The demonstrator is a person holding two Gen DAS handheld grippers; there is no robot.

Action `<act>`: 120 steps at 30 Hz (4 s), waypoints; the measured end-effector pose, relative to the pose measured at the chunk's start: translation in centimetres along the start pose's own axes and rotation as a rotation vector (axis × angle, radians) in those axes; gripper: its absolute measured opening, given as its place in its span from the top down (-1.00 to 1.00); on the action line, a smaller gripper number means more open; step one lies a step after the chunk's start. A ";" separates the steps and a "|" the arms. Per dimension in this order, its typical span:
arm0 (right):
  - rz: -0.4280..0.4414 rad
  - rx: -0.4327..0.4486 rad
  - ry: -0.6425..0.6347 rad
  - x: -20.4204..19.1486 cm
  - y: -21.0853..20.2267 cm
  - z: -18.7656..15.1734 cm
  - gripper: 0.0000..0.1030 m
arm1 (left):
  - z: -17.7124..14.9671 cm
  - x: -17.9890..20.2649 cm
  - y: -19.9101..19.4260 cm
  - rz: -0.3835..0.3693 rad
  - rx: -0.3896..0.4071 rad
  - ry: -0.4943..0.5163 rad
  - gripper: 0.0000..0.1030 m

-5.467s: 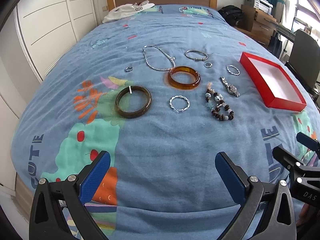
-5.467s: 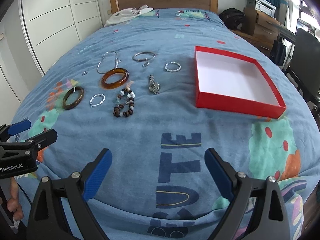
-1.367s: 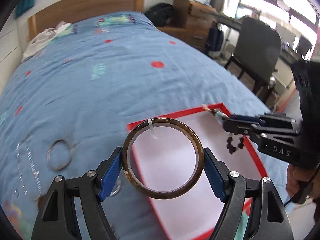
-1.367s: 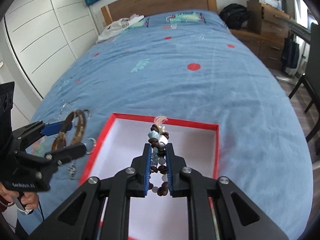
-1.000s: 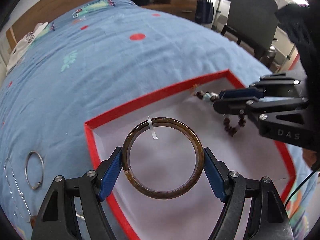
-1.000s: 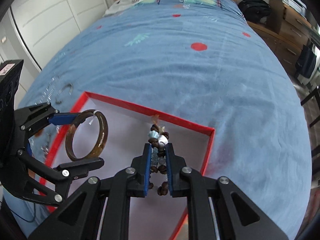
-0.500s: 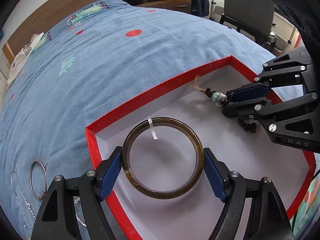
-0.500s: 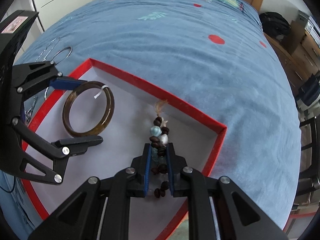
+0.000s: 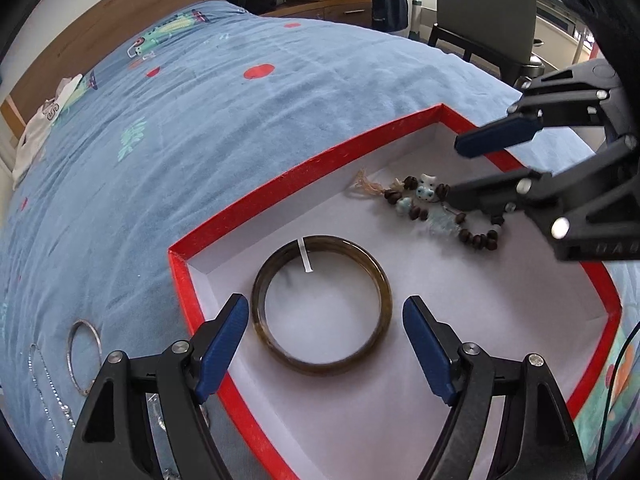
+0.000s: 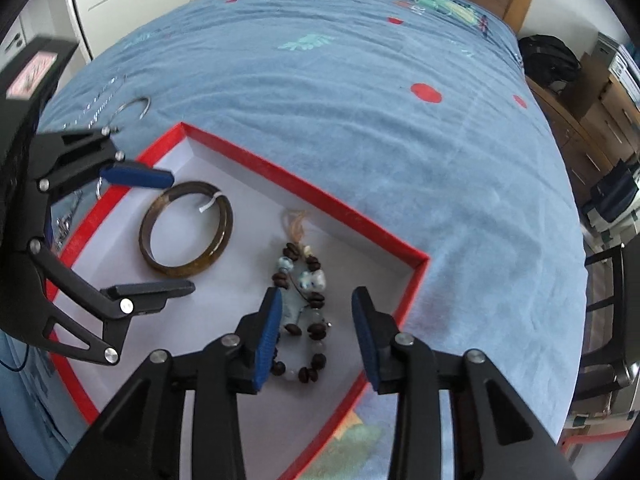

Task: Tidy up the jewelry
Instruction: 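Withdraw both tools from the box back toward the jewelry, then grasp the twisted silver hoop with left tool while right tool grasps the wristwatch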

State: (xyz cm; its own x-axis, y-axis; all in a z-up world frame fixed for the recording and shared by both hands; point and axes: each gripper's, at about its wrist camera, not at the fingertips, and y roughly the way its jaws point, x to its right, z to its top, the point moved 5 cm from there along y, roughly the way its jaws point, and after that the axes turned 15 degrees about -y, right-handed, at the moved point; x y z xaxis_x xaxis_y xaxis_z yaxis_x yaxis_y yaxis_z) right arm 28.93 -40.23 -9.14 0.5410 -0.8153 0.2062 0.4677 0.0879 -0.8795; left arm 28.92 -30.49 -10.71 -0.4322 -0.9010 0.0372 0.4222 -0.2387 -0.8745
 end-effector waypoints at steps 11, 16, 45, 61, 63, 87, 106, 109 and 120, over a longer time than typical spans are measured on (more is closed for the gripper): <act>-0.047 0.053 0.106 -0.2 -6.4 -2.3 0.30 | -0.4 -0.2 -3.3 0.000 0.046 -0.029 -0.63; -0.052 0.089 0.157 -2.1 -9.9 -3.7 0.30 | -1.3 -1.4 -6.6 -0.024 0.079 -0.079 -0.63; 0.141 0.236 0.216 -25.1 -8.9 6.8 0.30 | -21.6 -22.5 -17.1 0.127 0.145 -0.488 -0.71; 0.094 0.036 0.290 -24.2 1.6 9.3 0.29 | -21.7 -23.0 -9.2 0.123 0.055 -0.535 -0.52; 0.087 0.018 0.287 -24.1 2.1 9.3 0.30 | -21.6 -23.1 -8.9 0.118 0.057 -0.535 -0.43; 0.133 0.097 0.271 -25.0 0.8 9.7 0.59 | -21.1 -22.8 -10.6 0.121 0.088 -0.555 0.30; 0.098 0.213 0.241 -25.1 -6.1 10.6 0.99 | -19.0 -21.1 -14.7 0.093 0.173 -0.538 0.30; 0.106 0.204 0.246 -25.2 -6.0 10.1 0.99 | -19.1 -21.0 -15.1 0.099 0.178 -0.534 0.30; 0.134 0.096 0.245 -26.6 -1.2 8.4 0.33 | -20.0 -21.6 -14.3 0.089 0.162 -0.554 0.29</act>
State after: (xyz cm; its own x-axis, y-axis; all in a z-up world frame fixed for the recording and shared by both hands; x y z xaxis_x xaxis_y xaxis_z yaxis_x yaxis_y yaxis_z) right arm 19.81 -13.83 -10.01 0.4232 -0.9055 -0.0293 0.4732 0.2485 -0.8452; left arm 16.30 -0.33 -8.70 0.0736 -0.9647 0.2527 0.5730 -0.1664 -0.8024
